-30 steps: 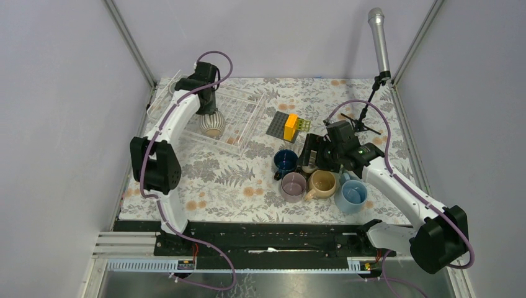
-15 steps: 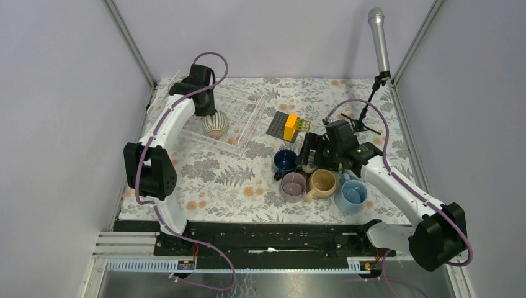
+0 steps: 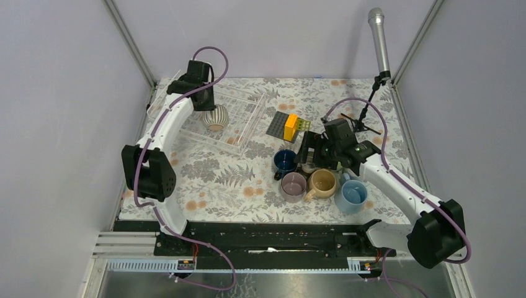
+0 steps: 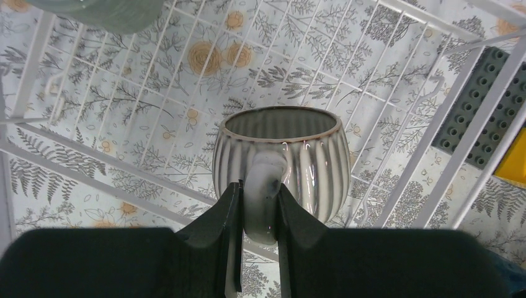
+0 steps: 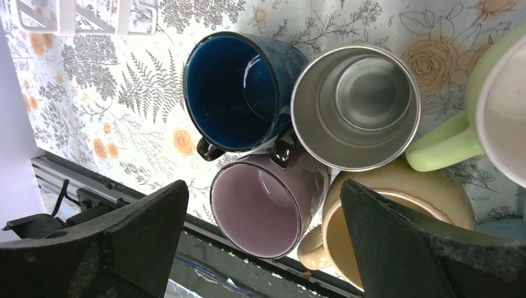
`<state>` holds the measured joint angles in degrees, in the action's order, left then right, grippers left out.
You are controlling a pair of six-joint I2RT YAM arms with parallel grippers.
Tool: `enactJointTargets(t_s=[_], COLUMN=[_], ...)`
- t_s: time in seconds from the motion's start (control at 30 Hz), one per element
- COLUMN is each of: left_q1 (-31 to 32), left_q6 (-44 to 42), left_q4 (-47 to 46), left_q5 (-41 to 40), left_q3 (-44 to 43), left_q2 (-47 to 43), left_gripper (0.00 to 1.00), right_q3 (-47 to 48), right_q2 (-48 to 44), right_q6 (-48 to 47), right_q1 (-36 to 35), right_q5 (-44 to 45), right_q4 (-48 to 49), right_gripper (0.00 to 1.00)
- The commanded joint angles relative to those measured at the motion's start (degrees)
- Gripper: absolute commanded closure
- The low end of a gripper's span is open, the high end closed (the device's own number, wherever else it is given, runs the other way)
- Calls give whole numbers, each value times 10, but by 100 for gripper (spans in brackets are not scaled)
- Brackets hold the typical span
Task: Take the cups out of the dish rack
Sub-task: Unload the cup from the dish rack, then place the cup at the center of the board.
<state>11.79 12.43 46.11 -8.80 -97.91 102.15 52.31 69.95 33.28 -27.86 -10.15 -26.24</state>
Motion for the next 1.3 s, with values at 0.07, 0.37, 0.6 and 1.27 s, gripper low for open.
enactJointTargets(t_s=[0.07,0.37,0.6,1.27], left_q1=[3,42,82,176], left_q6=[-50,-100,-104,-106], left_q4=[-64,-48,-44,-30], left_q5=[20,28,39,79], left_q3=[-52,-111,-139,-121], left_q2=[-58,-60,-66,-136], left_gripper=[100,100,100,100], right_q3=[48,95,136,316], right_q2=[10,9,16,148], right_q6=[-11,-46,-89,-222], right_q1=[-6,-7,-6,11], right_q5=[-4,-27,-80,-317], right_q4=[31,89,150,222], right_gripper=[0,0,0,0])
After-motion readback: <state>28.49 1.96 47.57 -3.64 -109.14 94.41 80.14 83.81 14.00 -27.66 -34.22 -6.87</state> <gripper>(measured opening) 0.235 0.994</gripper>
